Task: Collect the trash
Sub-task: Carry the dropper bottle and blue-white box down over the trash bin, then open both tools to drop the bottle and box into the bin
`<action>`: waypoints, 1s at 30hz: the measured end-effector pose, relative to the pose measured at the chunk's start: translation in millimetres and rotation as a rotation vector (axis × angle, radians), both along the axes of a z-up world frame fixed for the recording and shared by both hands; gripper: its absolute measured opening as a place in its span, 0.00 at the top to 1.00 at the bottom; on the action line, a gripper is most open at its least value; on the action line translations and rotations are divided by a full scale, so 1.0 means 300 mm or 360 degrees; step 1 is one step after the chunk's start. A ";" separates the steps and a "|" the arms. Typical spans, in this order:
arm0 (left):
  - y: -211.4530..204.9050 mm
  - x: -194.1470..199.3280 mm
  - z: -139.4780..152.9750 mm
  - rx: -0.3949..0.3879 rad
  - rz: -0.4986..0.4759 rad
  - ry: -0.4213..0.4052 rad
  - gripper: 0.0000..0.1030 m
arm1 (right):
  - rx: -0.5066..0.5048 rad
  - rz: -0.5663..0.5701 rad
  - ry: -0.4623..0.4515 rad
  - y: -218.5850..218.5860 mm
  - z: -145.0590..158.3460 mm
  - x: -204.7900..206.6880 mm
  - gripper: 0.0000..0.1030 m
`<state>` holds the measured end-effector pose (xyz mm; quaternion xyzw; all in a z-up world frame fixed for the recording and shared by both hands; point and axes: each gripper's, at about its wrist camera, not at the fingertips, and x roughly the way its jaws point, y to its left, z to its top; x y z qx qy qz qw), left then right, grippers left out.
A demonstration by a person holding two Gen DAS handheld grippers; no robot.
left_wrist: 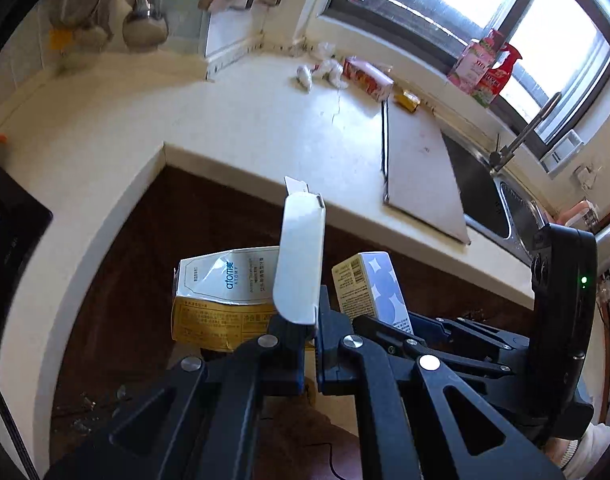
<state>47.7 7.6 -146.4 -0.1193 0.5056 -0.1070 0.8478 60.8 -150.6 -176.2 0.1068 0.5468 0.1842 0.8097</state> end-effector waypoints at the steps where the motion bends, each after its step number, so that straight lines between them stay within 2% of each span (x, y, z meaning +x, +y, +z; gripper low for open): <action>1: 0.003 0.009 -0.072 -0.0013 0.0002 0.0049 0.98 | -0.0018 0.0004 0.0031 0.006 -0.051 0.007 0.65; 4: 0.014 0.034 -0.257 -0.0054 0.0024 0.0156 0.98 | -0.0073 0.0024 0.0114 0.017 -0.227 0.032 0.65; 11: 0.049 0.106 -0.768 -0.0118 0.0155 0.0440 0.98 | -0.0233 0.0053 0.0320 0.011 -0.654 0.106 0.65; 14: 0.047 0.127 -0.945 -0.0107 0.0175 0.0540 0.98 | -0.0280 0.0072 0.0383 0.008 -0.811 0.134 0.65; 18: 0.042 0.147 -1.127 -0.0119 0.0194 0.0636 0.98 | -0.0301 0.0098 0.0464 0.015 -0.970 0.162 0.64; 21: 0.038 0.158 -1.223 -0.0105 0.0196 0.0688 0.96 | -0.0319 0.0132 0.0509 0.034 -1.056 0.176 0.64; 25: 0.033 0.178 -1.313 -0.0038 0.0188 0.0749 0.74 | -0.0349 0.0175 0.0534 0.070 -1.126 0.202 0.64; 30: 0.112 0.187 -1.355 -0.0019 0.0297 0.0800 0.72 | -0.0376 0.0225 0.0564 0.106 -1.173 0.231 0.64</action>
